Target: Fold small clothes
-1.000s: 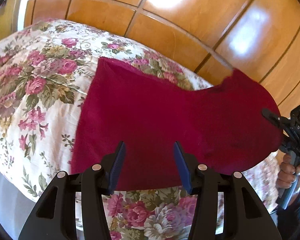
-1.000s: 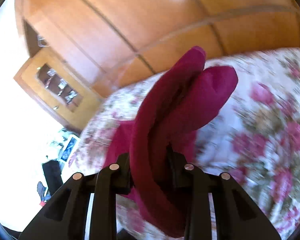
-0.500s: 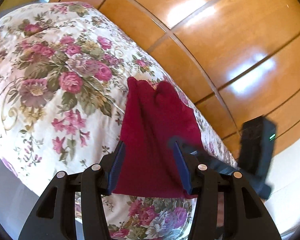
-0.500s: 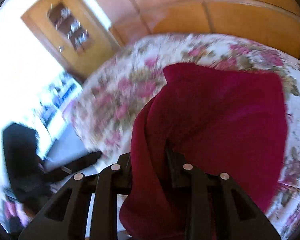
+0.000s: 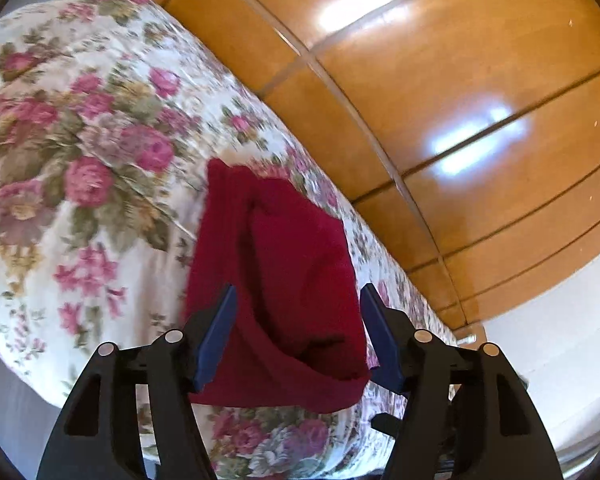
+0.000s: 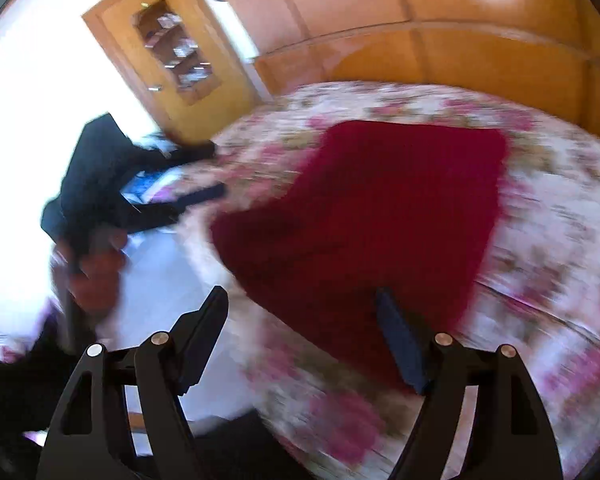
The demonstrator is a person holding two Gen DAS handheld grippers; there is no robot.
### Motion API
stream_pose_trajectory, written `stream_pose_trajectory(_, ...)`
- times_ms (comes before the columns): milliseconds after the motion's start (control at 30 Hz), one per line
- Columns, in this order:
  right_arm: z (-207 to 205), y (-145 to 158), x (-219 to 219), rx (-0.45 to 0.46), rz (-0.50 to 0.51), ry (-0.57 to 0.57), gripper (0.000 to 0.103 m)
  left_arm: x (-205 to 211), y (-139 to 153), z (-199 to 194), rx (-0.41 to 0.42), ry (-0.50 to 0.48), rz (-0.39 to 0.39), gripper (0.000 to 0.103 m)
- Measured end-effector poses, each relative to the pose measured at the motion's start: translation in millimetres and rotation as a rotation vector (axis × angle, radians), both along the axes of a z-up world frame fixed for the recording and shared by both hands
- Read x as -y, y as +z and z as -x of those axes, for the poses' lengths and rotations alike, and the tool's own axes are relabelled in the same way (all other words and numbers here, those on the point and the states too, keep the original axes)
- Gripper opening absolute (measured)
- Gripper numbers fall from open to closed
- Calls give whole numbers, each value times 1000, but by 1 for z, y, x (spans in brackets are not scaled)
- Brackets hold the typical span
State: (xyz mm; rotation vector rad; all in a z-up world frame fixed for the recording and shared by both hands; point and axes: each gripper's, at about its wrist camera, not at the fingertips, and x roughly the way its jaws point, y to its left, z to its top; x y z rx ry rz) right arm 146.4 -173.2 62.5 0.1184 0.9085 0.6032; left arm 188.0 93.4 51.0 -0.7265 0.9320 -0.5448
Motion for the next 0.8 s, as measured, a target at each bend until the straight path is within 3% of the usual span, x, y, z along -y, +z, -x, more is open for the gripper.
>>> stream_pose_trajectory(133,12,-19,15,-5,78,-65,67,31,-1,-11,-32,-80,-73,62)
stream_pose_trajectory(300,12,-36,0,15,132,-67,60,55,-10,-20,-71,-126,-191,62)
stream_pose_trajectory(333,13,-38,-2,32,163,-72,57,58,-12,-23,-77,-124,-225,53)
stream_pose_trajectory(400,11,-43,-13,76,248,-92,34,61,-12,-25,-75,-125,-283,25)
stream_pose_trajectory(433,9,-44,-13,84,259,-104,30,61,-9,-23,-50,-115,-325,13)
stream_pose_trajectory(500,11,-40,-6,86,225,-120,20,56,-3,-15,3,-99,-366,8)
stream_pose_trajectory(567,20,-36,-2,101,210,-109,17,44,-3,-5,27,-73,-407,7)
stream_pose_trajectory(733,27,-53,-17,91,266,-39,17,26,-51,12,-26,-12,-511,6)
stream_pose_trajectory(800,25,-61,-21,102,282,-37,17,29,-60,21,22,3,-563,6)
